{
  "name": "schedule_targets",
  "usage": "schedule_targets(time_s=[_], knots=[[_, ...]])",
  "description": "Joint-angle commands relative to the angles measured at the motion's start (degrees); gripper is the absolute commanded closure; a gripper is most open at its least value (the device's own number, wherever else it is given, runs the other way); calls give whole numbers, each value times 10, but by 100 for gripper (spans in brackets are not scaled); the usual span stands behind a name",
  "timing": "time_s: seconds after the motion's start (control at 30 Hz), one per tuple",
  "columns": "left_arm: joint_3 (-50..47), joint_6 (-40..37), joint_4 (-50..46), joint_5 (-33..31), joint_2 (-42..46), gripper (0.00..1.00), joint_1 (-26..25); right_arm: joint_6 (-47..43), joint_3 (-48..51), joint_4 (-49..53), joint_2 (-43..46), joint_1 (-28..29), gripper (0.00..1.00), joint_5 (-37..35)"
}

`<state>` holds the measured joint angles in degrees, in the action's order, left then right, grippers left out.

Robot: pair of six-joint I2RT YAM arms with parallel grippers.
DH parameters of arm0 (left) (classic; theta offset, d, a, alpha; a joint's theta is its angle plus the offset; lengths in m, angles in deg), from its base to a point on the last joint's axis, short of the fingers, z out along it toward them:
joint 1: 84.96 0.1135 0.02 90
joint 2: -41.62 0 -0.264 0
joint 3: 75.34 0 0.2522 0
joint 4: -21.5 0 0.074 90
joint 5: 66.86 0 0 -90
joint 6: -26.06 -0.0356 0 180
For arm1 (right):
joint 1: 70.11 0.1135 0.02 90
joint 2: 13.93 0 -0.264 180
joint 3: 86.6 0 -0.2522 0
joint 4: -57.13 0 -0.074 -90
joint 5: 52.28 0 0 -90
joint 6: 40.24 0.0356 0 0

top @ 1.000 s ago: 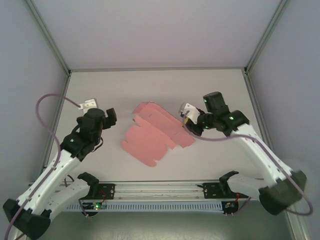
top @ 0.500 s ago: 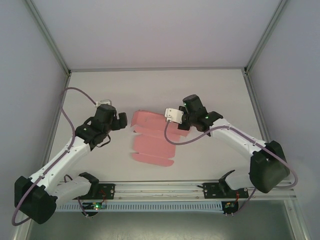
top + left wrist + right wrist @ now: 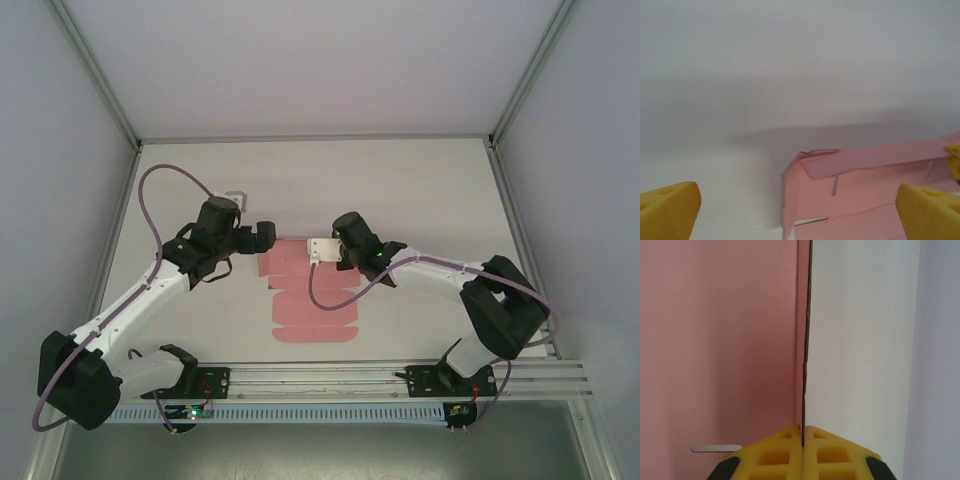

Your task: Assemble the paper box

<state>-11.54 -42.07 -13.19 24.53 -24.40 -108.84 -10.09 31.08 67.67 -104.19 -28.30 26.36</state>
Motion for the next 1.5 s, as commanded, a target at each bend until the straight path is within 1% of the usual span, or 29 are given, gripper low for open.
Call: schedule_targets(time_s=[0.0, 0.07, 0.17, 0.23, 0.33, 0.4, 0.53, 0.7, 0.8, 0.97, 1.1, 1.33, 1.4, 1.47], knots=[[26, -72, 34, 99, -27, 0, 6, -1, 5, -16, -17, 5, 100, -27], [36, -98, 32, 116, -47, 0, 6, 2, 10, -24, -15, 6, 100, -17], [59, -121, 12, 101, -84, 1, 7, 6, 15, -31, -6, 3, 100, -11], [75, -134, -1, 94, -110, 4, 6, 8, 16, -27, 2, 0, 100, 0], [105, -148, -18, 107, -159, 13, 5, 11, 17, -20, 9, -4, 100, 15], [134, -152, -38, 128, -194, 20, 6, 12, 16, -15, 8, -4, 100, 12], [169, -143, -72, 134, -242, 35, 5, 16, 19, -14, 8, -4, 100, 10], [163, -118, -75, 144, -253, 42, 5, 20, 23, -16, 7, -5, 100, 10], [159, -97, -70, 157, -258, 43, 4, 20, 24, -17, 7, -5, 100, 11], [157, -68, -74, 156, -277, 47, 4, 28, 25, -32, 12, -5, 100, 17], [157, -48, -67, 190, -292, 52, 2, 32, 25, -34, 15, -5, 100, 26], [137, 14, -28, 260, -292, 53, -1, 47, 33, -38, 19, -3, 100, 23], [137, 30, -25, 264, -292, 53, -1, 52, 36, -42, 19, -1, 100, 17], [145, 33, -42, 246, -293, 53, 0, 57, 41, -51, 22, 2, 100, 7]])
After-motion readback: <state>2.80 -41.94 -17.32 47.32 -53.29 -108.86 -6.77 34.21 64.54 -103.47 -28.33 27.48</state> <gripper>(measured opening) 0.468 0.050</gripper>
